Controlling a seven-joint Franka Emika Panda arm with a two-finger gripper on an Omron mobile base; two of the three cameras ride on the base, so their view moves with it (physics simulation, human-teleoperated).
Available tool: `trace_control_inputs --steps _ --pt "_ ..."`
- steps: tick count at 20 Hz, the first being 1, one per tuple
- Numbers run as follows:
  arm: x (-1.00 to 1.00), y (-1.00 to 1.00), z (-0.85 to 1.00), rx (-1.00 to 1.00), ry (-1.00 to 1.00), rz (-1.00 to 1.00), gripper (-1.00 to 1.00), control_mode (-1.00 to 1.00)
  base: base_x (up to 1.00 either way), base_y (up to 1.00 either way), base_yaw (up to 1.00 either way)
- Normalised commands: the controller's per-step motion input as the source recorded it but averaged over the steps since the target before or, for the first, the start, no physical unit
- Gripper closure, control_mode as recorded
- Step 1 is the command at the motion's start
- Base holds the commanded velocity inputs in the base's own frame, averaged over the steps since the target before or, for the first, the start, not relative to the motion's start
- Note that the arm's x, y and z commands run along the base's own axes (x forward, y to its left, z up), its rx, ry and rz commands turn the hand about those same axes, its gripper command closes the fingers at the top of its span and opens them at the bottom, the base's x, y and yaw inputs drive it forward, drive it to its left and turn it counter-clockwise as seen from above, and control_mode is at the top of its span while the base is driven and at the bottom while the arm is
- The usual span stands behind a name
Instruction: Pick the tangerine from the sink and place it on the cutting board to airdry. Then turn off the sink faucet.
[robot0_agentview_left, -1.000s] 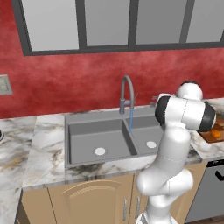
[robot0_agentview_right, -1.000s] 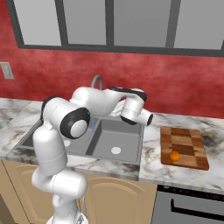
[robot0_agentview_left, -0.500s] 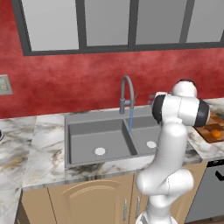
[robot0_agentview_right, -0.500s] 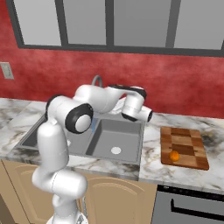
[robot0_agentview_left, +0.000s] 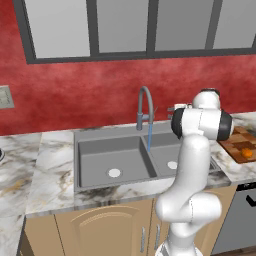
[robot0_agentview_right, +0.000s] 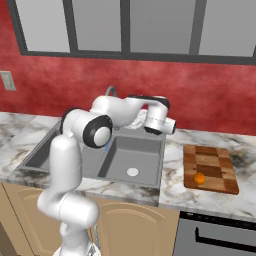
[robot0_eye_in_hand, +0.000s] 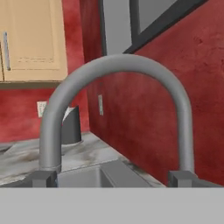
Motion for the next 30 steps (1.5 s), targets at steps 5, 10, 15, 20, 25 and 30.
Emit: trace_control_inputs --steps 5,10,15,20,25,30 --pt "0.15 0.0 -0.08 0.0 0.0 0.11 -1.0 -1.0 0.0 0.0 0.0" --pt "0.1 0.0 -0.03 0.0 0.0 0.05 -1.0 -1.0 0.0 0.0 0.0" --pt "0.13 0.0 0.0 0.0 0.0 0.0 -1.0 -1.0 0.0 0.0 0.0" --pt "0.14 0.05 0.0 0.0 0.0 0.0 -1.0 -1.0 0.0 0.0 0.0" --pt "0.11 0.08 -0.06 0.0 0.0 0.0 -1.0 -1.0 0.0 0.0 0.0" --pt "0.07 0.04 -0.13 0.0 0.0 0.0 -1.0 -1.0 0.0 0.0 0.0"
